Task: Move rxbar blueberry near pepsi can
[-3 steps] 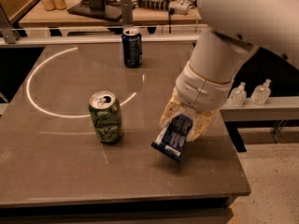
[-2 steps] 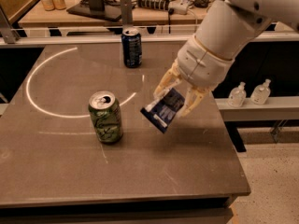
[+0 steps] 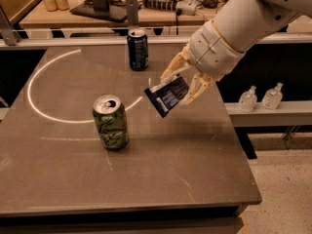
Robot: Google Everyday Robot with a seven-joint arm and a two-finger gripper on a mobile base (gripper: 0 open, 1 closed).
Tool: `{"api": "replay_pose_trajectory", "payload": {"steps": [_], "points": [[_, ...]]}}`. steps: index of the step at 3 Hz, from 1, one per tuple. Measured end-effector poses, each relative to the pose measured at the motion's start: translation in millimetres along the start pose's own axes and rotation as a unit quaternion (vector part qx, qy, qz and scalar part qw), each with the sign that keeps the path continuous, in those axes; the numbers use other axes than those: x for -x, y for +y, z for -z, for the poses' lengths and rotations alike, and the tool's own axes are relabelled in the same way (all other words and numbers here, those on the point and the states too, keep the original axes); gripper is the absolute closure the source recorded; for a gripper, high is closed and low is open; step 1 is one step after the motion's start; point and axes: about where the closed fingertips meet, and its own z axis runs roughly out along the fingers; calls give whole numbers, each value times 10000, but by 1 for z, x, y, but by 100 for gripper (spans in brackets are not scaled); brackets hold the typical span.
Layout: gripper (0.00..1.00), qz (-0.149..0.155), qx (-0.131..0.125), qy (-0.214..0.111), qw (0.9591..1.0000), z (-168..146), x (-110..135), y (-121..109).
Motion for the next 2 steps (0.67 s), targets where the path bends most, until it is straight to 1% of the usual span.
{"api": "replay_pose_trajectory", "payload": {"steps": [1,2], "points": [[100,-145,-141,317,9993,-1,-29,-7],[100,-201,-251,708,9970,5,-70,-19]]}}
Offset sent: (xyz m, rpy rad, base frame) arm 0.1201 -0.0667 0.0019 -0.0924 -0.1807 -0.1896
